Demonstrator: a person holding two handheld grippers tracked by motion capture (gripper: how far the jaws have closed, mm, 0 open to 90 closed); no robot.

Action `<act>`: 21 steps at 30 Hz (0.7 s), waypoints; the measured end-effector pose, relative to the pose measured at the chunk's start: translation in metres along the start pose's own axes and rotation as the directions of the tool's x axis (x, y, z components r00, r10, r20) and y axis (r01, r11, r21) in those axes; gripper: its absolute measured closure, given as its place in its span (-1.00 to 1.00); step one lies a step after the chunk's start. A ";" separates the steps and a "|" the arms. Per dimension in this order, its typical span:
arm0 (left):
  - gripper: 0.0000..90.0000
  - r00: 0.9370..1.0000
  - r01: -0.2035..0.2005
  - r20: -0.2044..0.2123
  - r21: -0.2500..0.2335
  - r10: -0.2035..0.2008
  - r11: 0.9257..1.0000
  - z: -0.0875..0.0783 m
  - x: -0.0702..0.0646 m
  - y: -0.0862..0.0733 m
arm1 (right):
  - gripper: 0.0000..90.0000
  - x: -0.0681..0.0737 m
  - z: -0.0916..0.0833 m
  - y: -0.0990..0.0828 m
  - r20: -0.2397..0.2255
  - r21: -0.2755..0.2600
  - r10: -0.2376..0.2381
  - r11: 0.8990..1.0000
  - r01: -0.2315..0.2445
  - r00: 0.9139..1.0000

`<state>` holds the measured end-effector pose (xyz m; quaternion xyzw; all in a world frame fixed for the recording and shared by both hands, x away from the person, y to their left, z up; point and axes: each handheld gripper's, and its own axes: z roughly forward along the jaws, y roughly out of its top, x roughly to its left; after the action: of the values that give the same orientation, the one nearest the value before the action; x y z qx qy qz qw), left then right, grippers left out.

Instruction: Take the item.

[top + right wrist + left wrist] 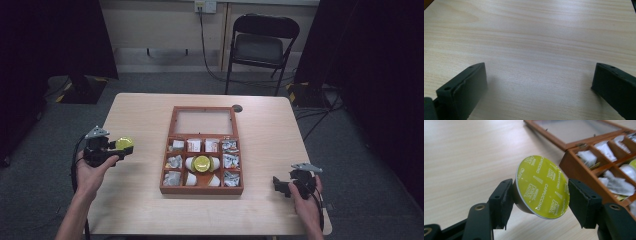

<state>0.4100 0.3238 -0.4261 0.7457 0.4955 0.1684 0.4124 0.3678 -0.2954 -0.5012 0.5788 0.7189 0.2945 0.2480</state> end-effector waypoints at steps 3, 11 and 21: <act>-0.13 1.000 0.007 -0.001 0.022 -0.007 1.000 0.005 0.003 -0.004 | -1.00 0.000 0.000 0.000 0.000 0.000 0.000 1.000 0.000 1.000; -0.13 1.000 -0.003 -0.005 0.060 0.003 0.998 0.019 0.000 -0.011 | -1.00 0.000 0.000 0.000 0.000 0.000 0.000 1.000 0.000 1.000; -0.13 1.000 -0.019 0.004 0.097 0.019 0.995 0.038 -0.006 -0.017 | -1.00 0.000 0.000 0.000 0.000 0.000 0.000 1.000 0.000 1.000</act>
<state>0.4225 0.3047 -0.4617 0.7697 0.4954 0.1470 0.3749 0.3677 -0.2954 -0.5012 0.5789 0.7188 0.2943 0.2480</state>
